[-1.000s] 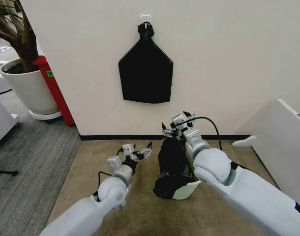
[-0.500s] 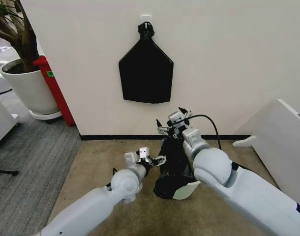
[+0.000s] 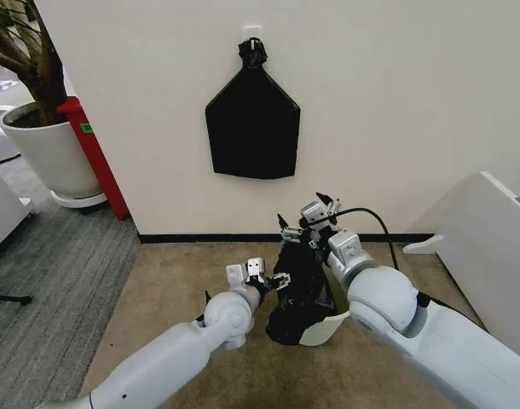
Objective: Place the garbage bag over the trash bin.
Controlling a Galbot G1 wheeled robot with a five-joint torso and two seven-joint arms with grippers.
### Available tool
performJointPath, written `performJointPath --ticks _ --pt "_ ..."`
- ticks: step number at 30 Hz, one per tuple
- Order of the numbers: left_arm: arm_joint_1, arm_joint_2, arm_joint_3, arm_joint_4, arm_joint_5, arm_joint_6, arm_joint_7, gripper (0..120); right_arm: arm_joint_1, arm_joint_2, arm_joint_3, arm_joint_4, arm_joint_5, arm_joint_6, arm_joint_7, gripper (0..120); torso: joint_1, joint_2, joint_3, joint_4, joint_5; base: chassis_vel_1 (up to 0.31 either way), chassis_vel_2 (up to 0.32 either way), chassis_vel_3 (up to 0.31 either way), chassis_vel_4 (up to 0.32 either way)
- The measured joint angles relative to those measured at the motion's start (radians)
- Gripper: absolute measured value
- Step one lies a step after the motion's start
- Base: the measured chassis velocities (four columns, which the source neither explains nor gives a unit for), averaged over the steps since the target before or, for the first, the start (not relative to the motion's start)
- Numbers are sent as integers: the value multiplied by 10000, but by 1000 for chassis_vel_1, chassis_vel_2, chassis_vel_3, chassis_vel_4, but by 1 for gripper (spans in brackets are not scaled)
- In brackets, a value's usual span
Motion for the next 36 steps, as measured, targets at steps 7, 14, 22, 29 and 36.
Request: performJointPath --ticks 7,14,22,29,36 --pt "-546 -515 27 569 -131 238 -176 59 -453 -25 106 -5 -348 295 -276 100 0 0 0 -3 -1 0 0 0 0" --pt "-796 -935 250 965 -248 593 -243 46 -806 47 273 123 -507 437 -672 100 0 0 0 -3 0 0 0 0 0" --pt "-719 -987 415 1082 -167 827 -339 62 -831 -11 392 198 -501 581 -927 100 0 1 -3 0 -1 0 0 0 0" --pt "-731 -957 420 1250 -285 1228 -425 62 -1153 2 508 297 -626 716 -1183 100 0 1 -2 0 -1 0 0 0 0" --pt "-900 -1143 373 1137 -989 1923 -974 65 -1260 -34 542 314 -691 803 -1315 100 0 1 -1 -1 -1 0 0 0 0"
